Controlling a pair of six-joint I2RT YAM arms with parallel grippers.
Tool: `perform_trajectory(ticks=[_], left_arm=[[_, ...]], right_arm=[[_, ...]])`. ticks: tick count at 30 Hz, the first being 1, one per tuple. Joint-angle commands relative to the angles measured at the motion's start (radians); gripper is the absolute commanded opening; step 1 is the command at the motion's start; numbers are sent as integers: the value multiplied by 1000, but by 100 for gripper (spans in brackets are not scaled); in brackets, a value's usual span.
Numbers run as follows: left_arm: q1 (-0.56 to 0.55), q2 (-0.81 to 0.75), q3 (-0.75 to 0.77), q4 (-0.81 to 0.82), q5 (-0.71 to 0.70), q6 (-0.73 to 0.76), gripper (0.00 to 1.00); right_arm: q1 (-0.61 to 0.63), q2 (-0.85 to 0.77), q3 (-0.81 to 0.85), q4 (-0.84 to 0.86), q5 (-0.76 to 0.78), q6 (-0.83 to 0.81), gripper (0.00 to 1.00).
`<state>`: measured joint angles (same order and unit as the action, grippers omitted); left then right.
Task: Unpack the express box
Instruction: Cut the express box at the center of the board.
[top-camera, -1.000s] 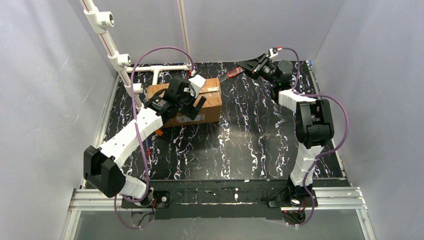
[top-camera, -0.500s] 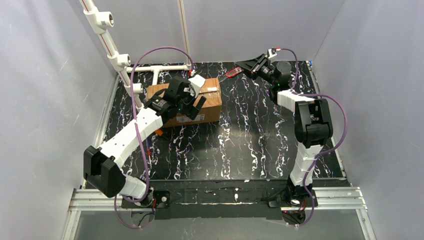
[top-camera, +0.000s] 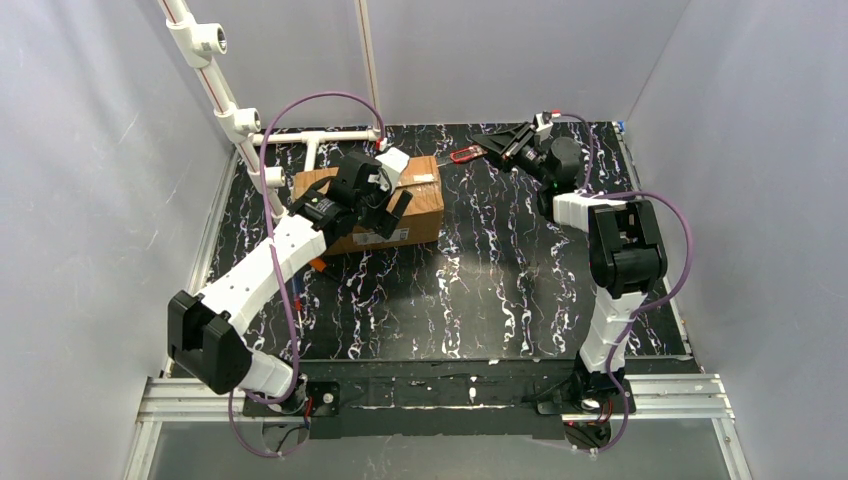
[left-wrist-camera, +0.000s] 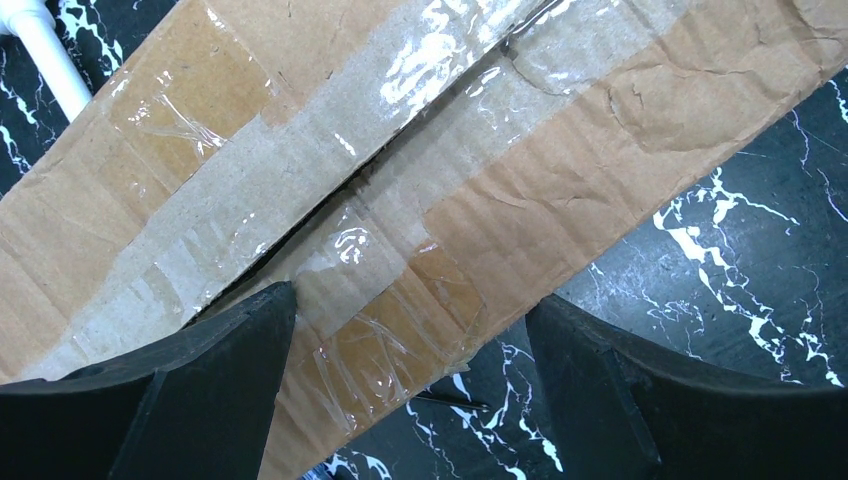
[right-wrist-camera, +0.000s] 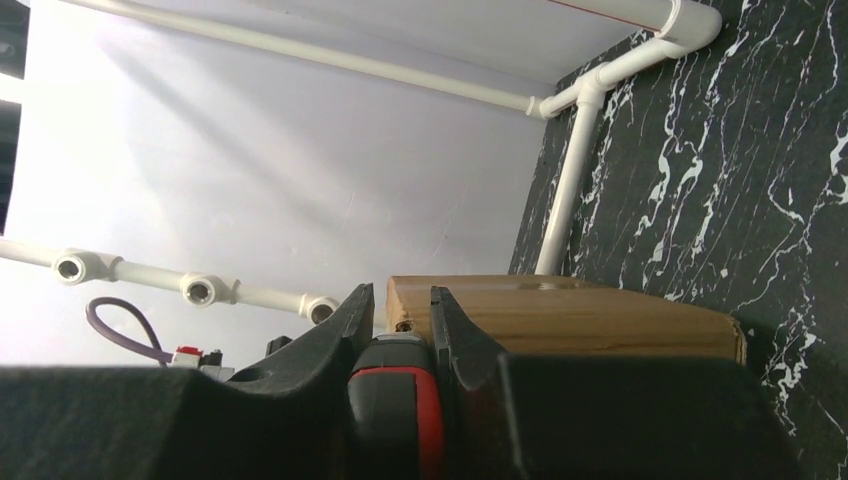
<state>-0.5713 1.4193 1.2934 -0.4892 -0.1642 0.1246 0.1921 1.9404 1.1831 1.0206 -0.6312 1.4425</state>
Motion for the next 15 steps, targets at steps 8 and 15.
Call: perform_trajectory(ticks=[8, 15], left_arm=[[11, 42, 38, -74, -24, -65, 83], [13, 49, 43, -86, -12, -56, 83]], right_arm=[[57, -68, -9, 6, -111, -86, 1], [69, -125, -2, -182, -116, -259, 1]])
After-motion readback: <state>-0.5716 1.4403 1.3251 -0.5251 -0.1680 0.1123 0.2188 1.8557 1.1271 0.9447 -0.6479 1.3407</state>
